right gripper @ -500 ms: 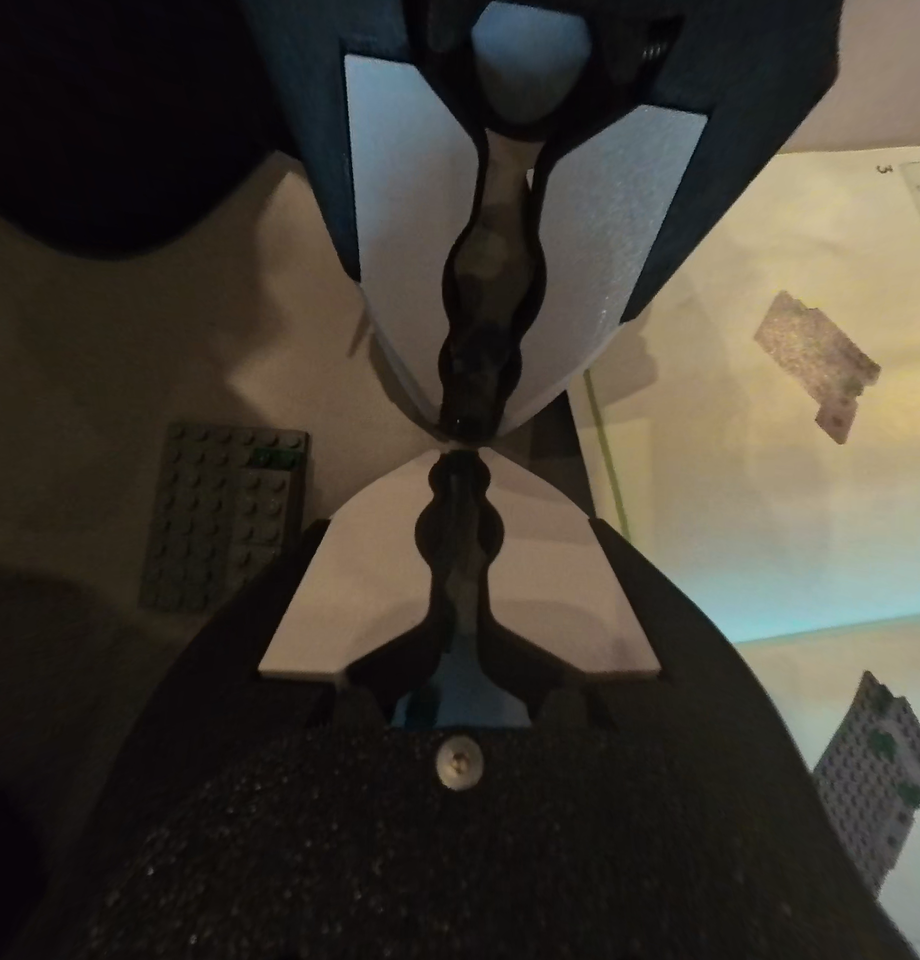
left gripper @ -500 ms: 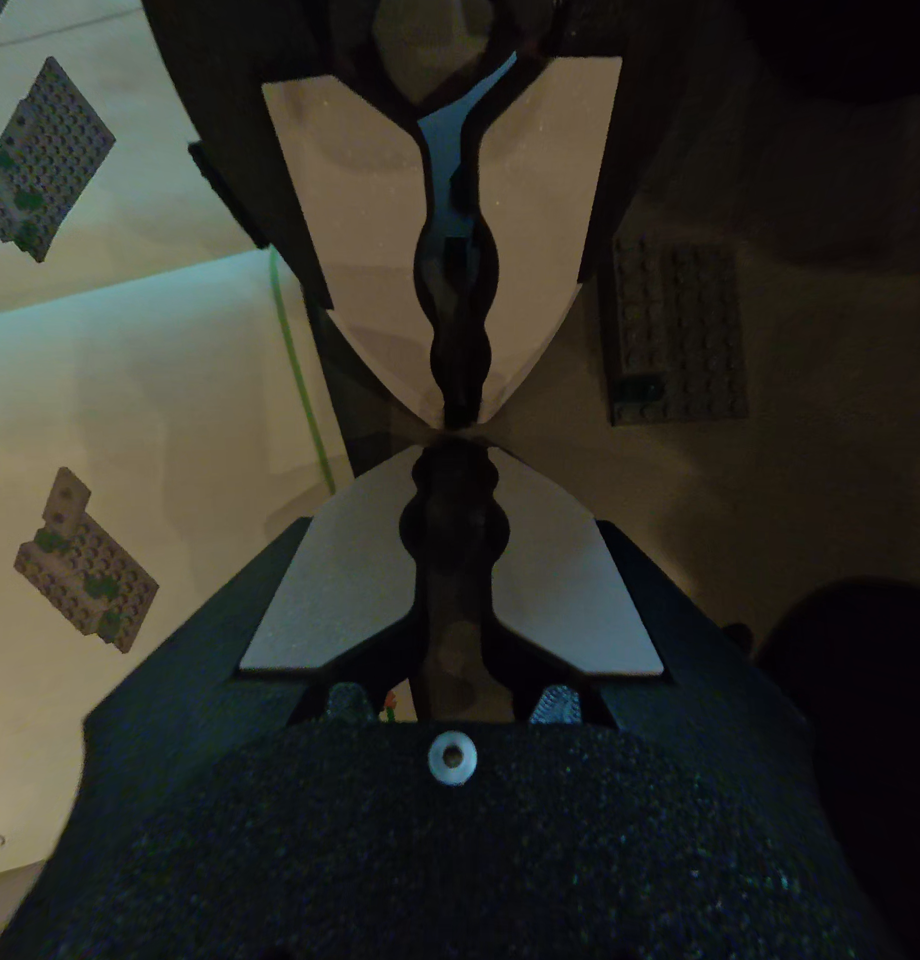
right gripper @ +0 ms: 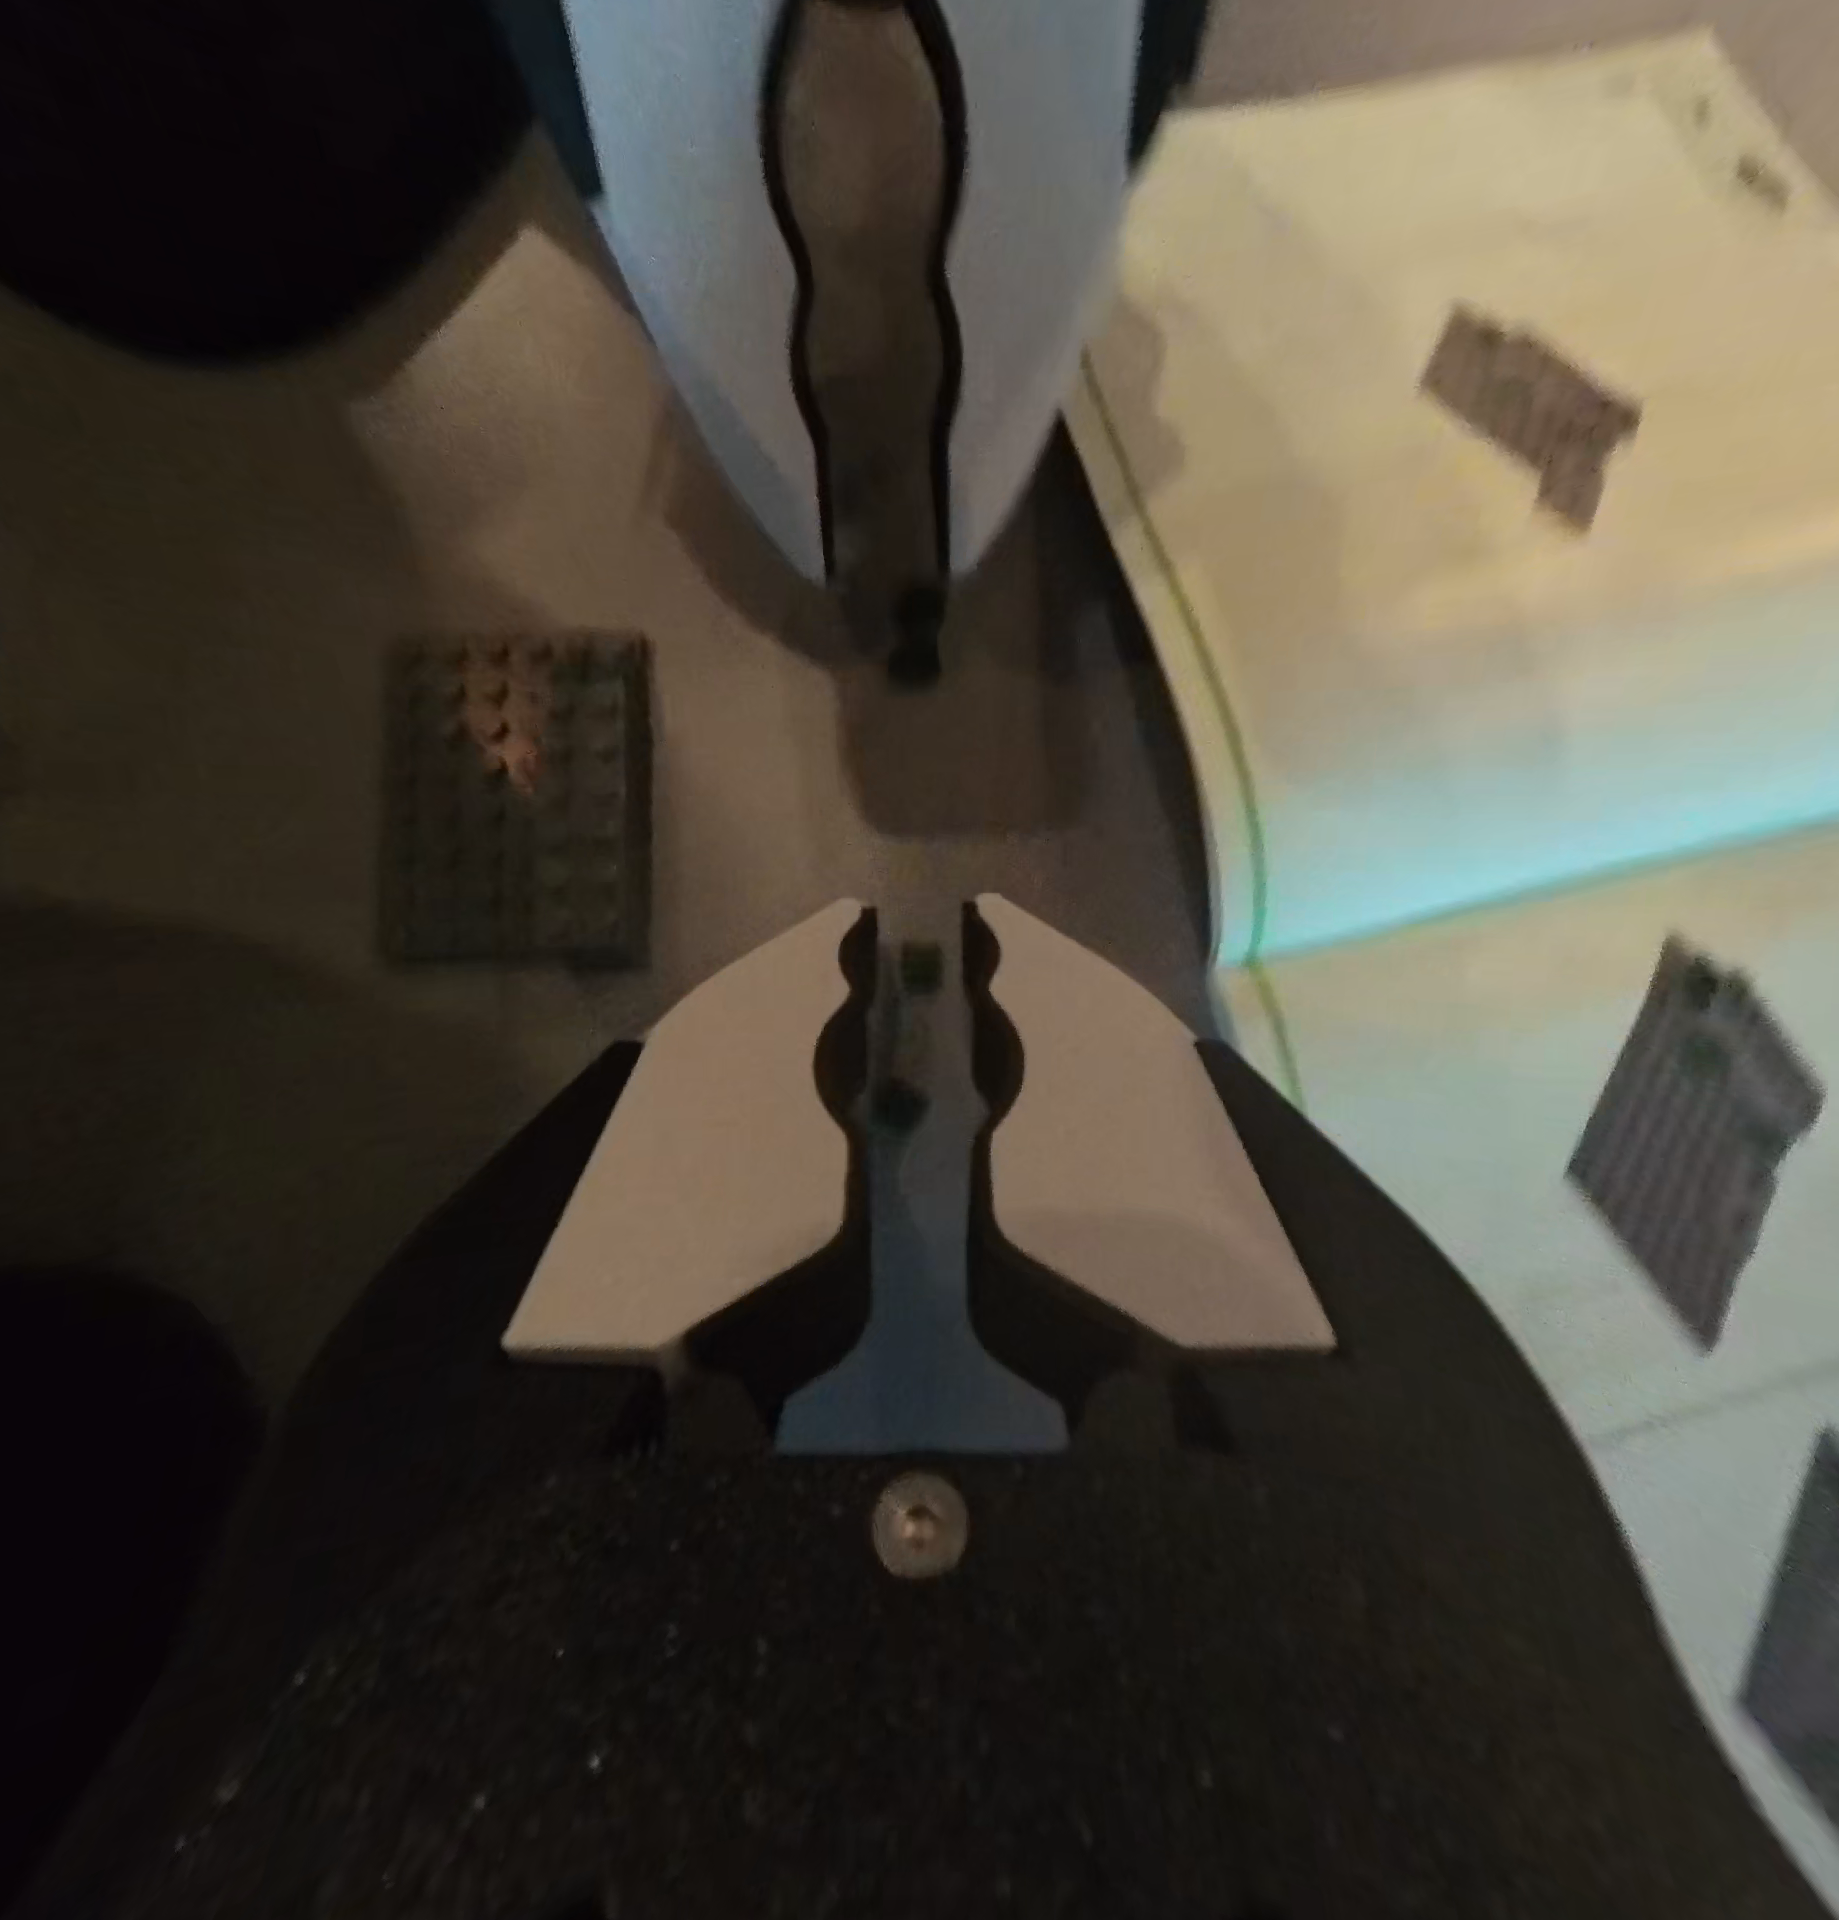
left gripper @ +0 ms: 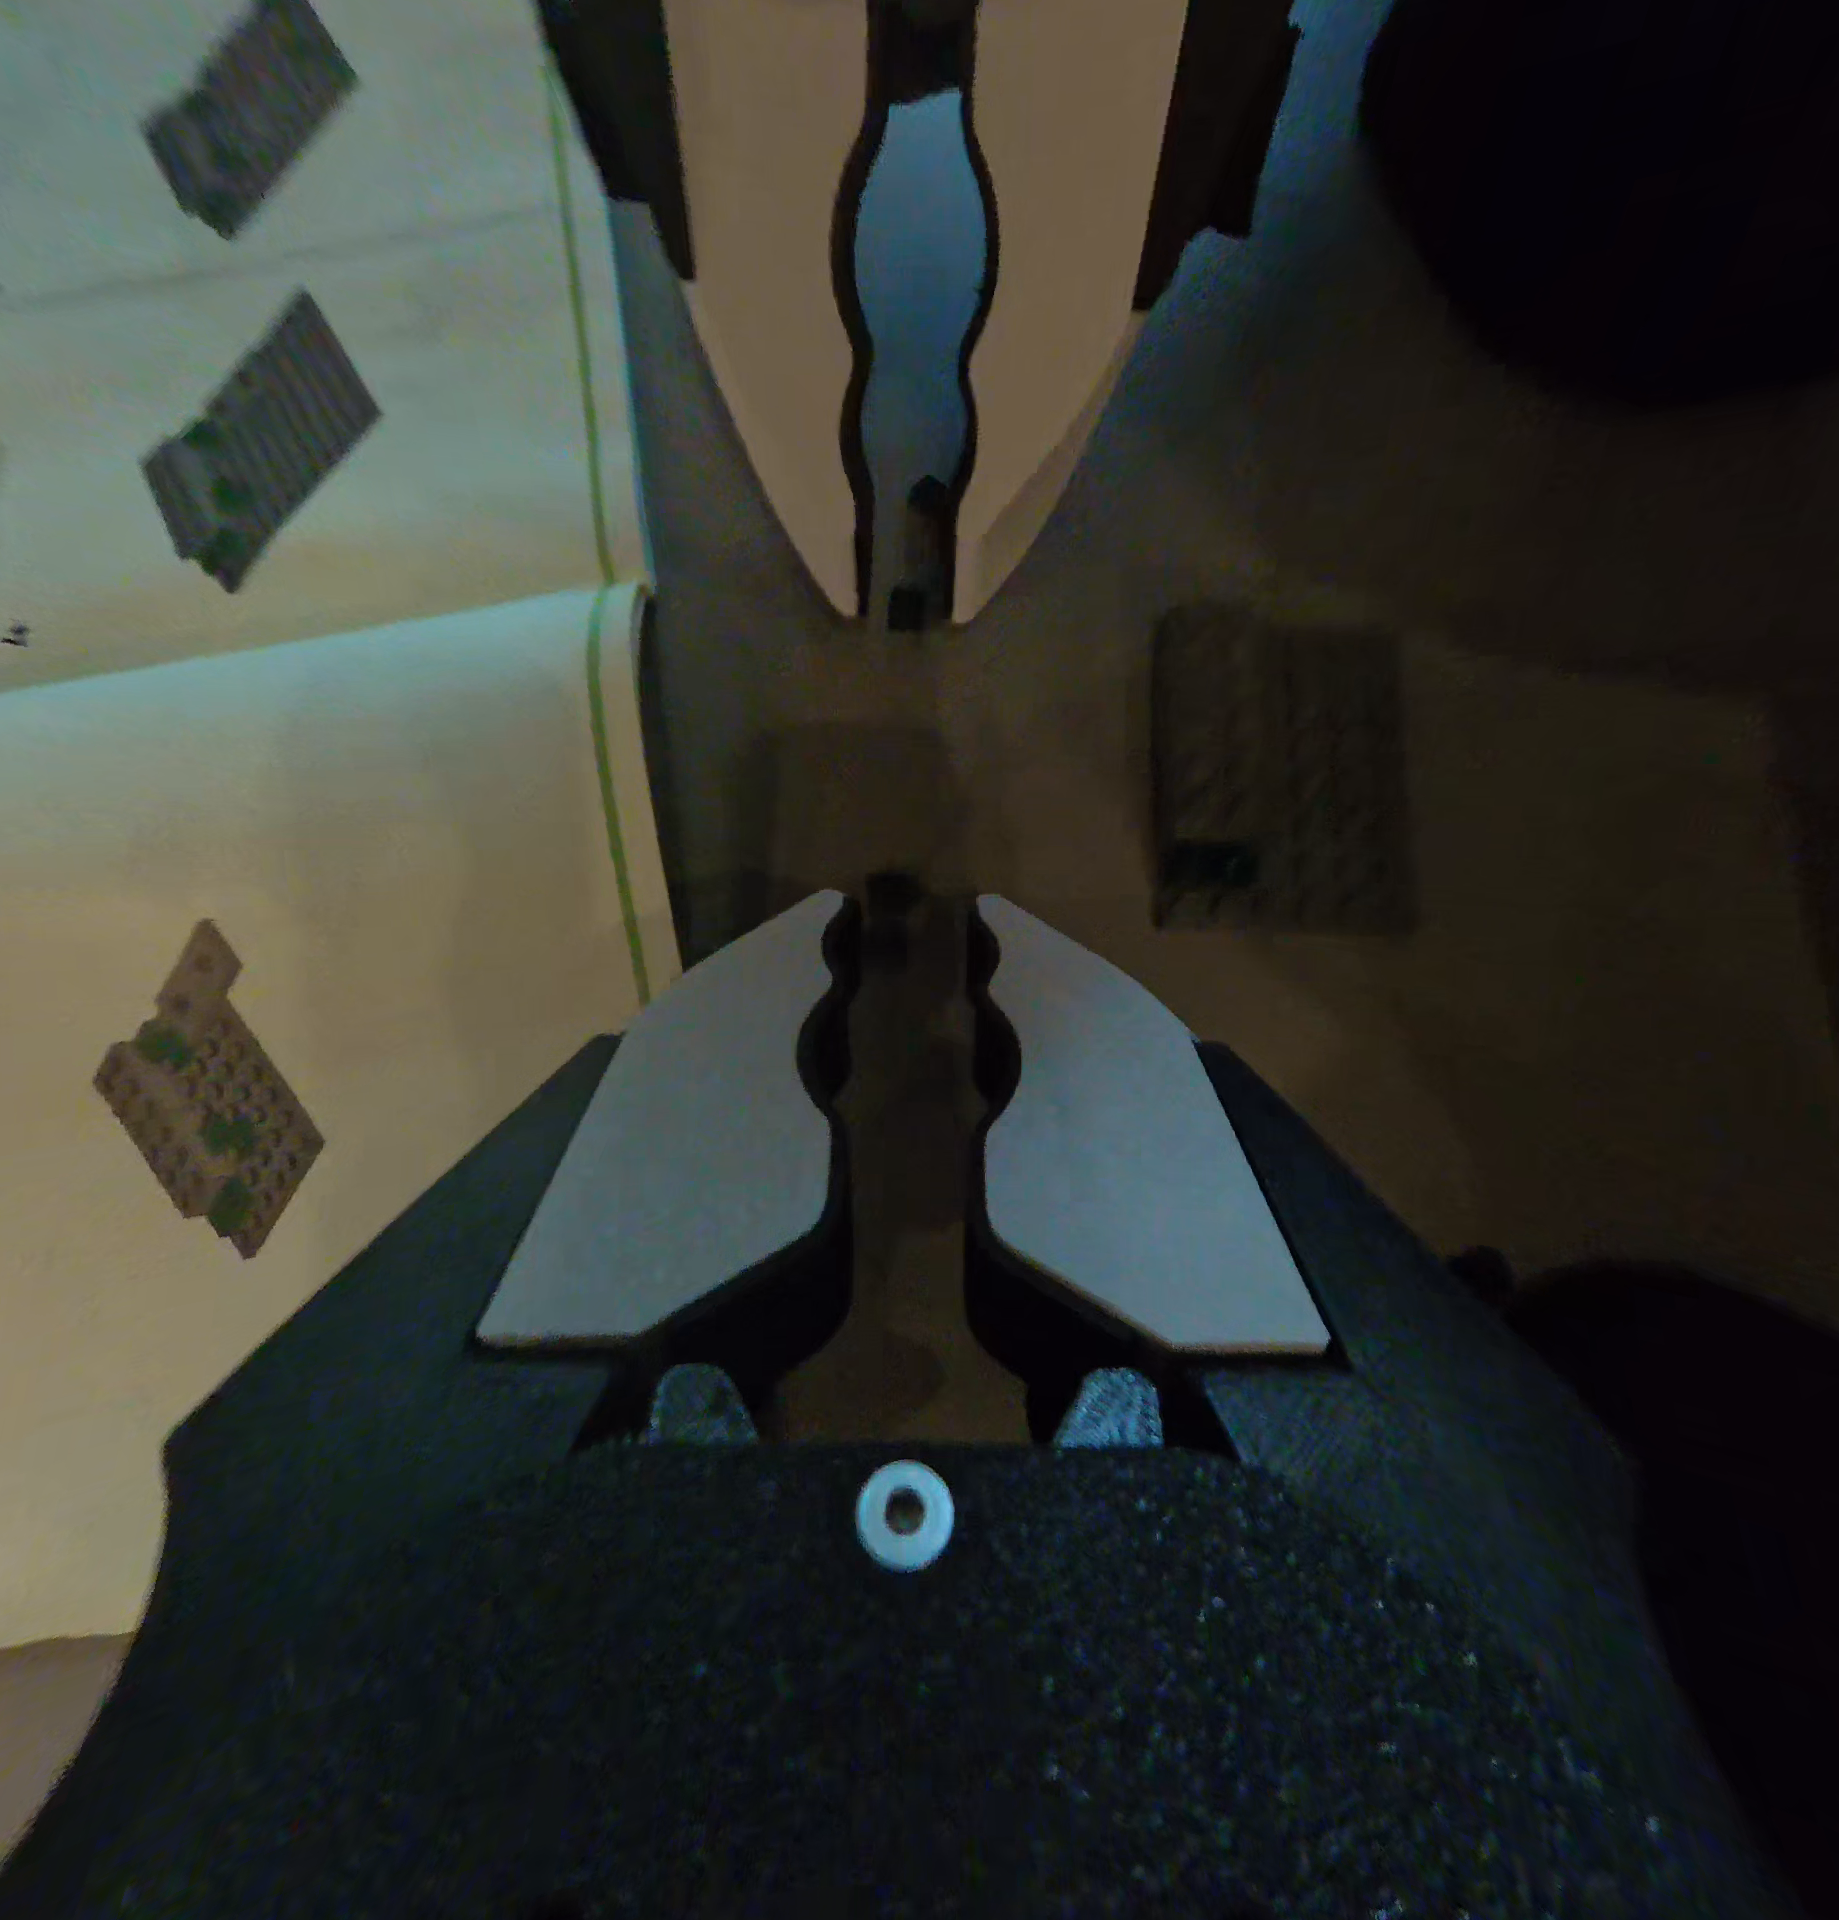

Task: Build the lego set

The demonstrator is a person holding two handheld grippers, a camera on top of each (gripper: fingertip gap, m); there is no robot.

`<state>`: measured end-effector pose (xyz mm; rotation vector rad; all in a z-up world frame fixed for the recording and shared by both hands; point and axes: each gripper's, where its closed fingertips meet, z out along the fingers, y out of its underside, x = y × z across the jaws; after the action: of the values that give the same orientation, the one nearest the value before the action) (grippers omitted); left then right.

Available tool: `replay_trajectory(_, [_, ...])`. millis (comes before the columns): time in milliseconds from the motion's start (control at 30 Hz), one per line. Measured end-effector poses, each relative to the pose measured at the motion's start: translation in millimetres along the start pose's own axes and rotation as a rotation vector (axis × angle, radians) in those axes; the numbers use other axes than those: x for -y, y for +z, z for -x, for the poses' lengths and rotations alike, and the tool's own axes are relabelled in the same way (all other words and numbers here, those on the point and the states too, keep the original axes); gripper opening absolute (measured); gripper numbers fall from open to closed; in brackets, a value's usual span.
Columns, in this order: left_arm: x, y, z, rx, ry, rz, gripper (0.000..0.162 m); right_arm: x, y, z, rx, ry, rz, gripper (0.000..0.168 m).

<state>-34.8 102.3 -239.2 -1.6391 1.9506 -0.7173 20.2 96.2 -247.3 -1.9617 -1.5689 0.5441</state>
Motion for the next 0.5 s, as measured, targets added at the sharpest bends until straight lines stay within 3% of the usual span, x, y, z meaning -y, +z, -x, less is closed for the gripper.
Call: replay_trajectory(500, [-11.2, -24.7, -4.1, 0.15, -0.187, -0.123, 0.016, -4.1, 9.5, -4.9, 0.016, 0.013, 0.021, 0.007])
